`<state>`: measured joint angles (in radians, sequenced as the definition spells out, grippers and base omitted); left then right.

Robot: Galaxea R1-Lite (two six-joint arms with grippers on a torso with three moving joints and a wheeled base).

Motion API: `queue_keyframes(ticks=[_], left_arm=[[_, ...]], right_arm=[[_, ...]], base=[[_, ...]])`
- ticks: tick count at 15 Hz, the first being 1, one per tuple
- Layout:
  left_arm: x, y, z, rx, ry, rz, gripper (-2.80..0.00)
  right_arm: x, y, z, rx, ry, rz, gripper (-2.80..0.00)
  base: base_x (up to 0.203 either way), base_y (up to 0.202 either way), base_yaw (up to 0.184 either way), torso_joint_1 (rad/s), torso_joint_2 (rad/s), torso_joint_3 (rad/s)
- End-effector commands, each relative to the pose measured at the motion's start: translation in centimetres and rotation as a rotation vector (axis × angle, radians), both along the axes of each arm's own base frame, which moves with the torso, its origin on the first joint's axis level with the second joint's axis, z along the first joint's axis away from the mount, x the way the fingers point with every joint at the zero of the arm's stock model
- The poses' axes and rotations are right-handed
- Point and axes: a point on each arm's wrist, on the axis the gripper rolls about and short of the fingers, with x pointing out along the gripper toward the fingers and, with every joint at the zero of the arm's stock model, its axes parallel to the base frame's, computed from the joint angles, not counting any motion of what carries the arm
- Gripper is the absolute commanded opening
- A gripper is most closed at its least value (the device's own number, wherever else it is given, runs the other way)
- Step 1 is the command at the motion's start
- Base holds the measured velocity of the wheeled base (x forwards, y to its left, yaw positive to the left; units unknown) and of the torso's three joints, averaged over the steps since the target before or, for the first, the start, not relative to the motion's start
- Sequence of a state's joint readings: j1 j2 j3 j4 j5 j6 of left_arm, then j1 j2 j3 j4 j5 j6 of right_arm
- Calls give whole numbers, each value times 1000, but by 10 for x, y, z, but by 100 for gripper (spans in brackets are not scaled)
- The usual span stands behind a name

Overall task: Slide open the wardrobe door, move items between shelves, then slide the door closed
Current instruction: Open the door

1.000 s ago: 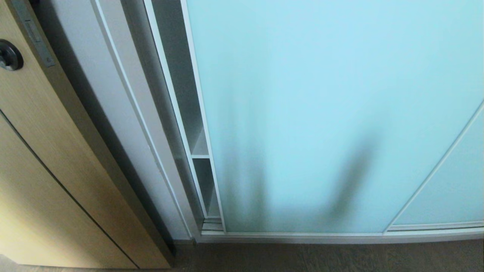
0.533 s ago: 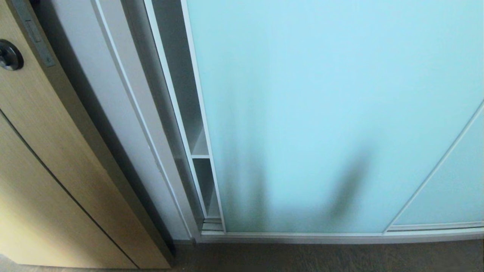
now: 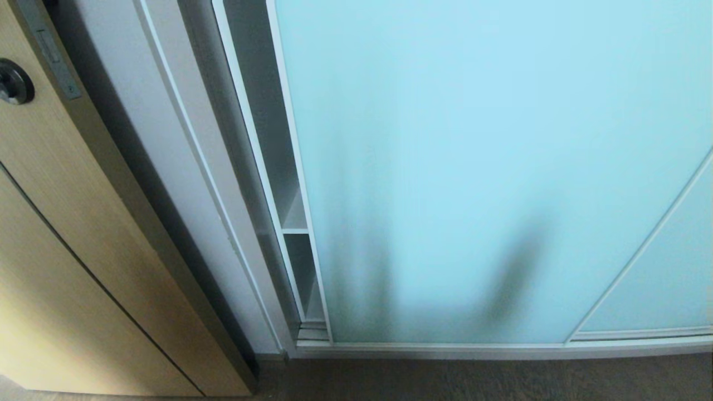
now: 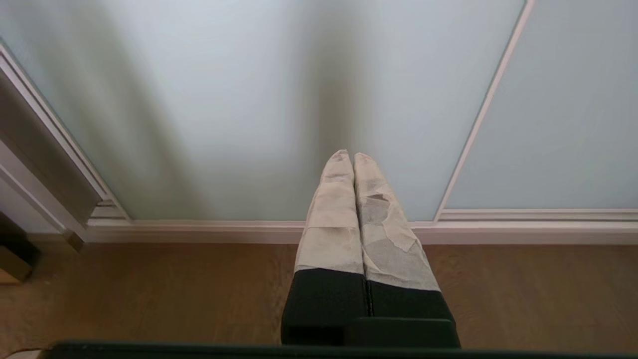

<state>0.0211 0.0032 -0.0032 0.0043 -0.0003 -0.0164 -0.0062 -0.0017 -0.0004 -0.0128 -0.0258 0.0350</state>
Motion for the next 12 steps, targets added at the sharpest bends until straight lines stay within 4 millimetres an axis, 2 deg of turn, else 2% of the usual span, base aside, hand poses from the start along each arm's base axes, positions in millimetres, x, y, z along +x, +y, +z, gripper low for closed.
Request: queue_keyframes(ticks=[1,12], left_arm=[[0,0,0,-1,2,1,-280],[0,0,0,-1,2,1,-280]], right_arm=[[0,0,-1,2,5,0,-280],[0,0,0,2,4,0,-280]], base=[[0,0,0,0,0,0],[0,0,0,0,0,0]])
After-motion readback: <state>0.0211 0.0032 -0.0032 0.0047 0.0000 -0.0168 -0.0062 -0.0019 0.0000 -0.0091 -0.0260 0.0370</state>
